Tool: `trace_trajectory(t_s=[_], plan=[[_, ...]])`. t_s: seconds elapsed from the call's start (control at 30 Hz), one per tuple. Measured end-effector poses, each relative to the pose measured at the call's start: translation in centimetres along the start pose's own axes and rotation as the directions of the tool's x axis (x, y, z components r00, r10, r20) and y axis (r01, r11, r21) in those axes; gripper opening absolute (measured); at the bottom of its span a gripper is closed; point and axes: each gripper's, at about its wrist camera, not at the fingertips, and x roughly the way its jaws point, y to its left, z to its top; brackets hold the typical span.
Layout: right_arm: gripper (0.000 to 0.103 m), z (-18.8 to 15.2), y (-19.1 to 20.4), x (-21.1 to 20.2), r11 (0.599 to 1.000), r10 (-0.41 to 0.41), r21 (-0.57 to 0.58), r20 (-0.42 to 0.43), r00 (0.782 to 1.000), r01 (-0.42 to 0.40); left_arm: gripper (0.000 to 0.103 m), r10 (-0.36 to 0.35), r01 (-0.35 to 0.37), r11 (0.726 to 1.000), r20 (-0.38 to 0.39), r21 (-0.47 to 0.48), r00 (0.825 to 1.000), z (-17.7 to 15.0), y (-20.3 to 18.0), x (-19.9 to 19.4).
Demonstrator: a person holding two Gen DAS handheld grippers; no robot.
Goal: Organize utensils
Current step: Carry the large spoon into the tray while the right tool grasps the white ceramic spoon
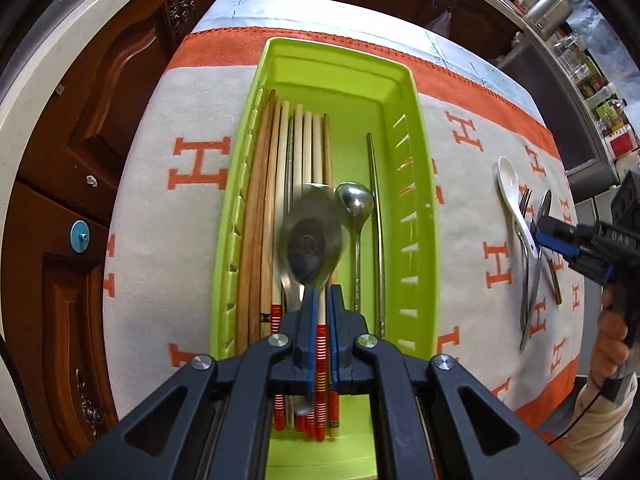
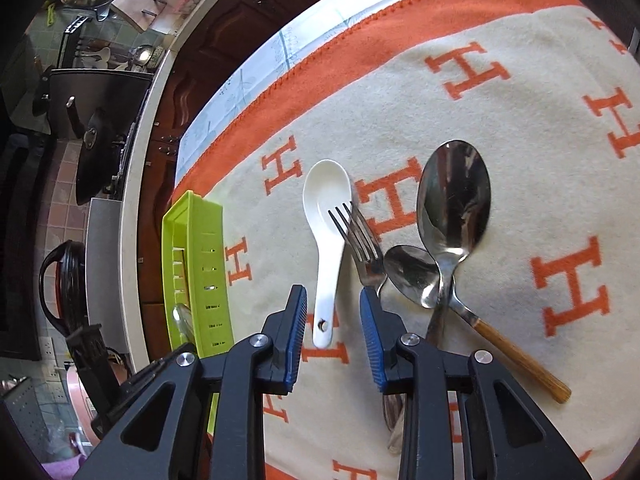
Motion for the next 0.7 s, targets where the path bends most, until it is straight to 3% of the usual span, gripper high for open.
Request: trace_trajectory(t_s=[0.07, 0.13, 0.17, 0.4, 0.5, 0.7], plan=[[0.029, 0.3, 0.0, 0.8, 1.0, -0.004, 0.006, -0.005, 1.0, 0.004, 0.009, -0.005, 0.005, 1.0, 0.002, 0.001, 1.0, -0.2, 0.1, -0.2], [0.029, 0.9, -0.1, 2.1, 1.0, 0.009, 0.027, -0.021, 1.0, -0.008, 0.024, -0.011, 0.011, 1.0, 0.01, -0.006, 1.0, -0.5, 0.4, -0.5], [0.029, 1.1, 0.0, 2.6, 0.999, 0.012, 0.034, -0.027, 1.0, -0.011, 0.026, -0.009, 0.009, 1.0, 0.017, -0.009, 1.0, -0.6, 0.4, -0.7], [0.023, 1.9, 0.4, 5.0, 0.999, 0.008, 0.045, -0.035, 0.999, -0.007, 0.032, -0.003, 0.005, 1.0, 0.079, -0.019, 0.997, -1.7, -0.7, -2.7], [0.014, 2.3, 0.9, 5.7, 0.999, -0.009, 0.046, -0.021, 1.0, 0.01, 0.036, 0.029, -0.027, 0.999, 0.105, -0.02, 0.994, -2.1, -1.4, -3.3], [0.011, 1.6, 1.5, 5.5, 0.999, -0.015, 0.031, 0.006, 1.0, 0.015, 0.038, 0.082, -0.073, 0.995, 0.132, -0.069, 0.988, -2.9, -1.4, -3.8]])
